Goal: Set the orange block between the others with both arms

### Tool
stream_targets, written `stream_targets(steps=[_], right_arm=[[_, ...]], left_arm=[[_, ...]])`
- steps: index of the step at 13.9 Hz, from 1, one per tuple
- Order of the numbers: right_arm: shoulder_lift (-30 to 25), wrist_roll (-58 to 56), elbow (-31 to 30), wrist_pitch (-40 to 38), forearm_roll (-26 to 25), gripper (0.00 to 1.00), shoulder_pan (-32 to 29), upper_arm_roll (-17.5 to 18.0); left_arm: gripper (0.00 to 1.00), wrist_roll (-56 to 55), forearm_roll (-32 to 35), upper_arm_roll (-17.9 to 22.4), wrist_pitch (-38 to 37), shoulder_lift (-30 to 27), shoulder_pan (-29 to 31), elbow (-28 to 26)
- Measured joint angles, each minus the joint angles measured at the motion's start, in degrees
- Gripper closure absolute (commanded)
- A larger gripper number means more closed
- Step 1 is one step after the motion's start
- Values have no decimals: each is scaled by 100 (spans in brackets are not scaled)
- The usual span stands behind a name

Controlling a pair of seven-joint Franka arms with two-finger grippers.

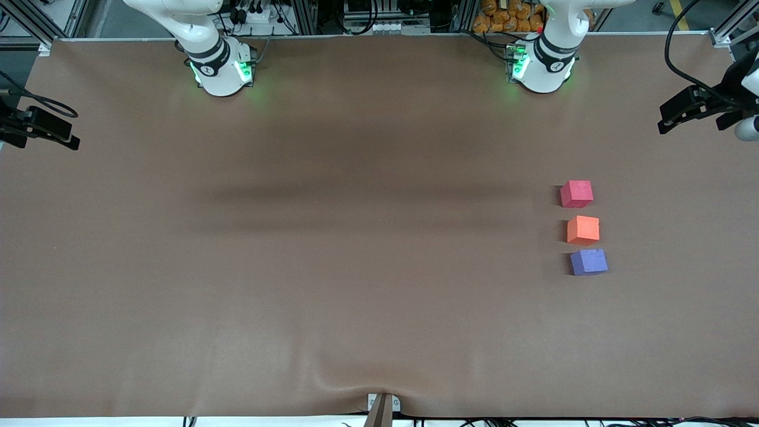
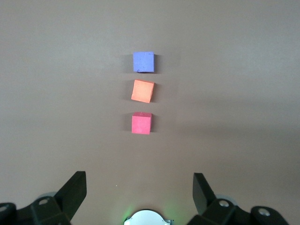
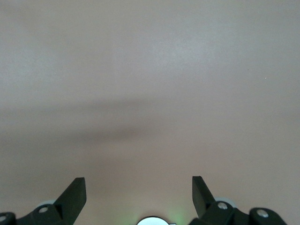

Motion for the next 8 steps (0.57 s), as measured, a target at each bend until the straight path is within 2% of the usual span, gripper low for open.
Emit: stream_targets(steps=[8], right_arm=[[0, 0, -1, 0, 0, 0, 0, 0]], left_arm=[[0, 0, 0, 10, 0, 1, 2, -1]])
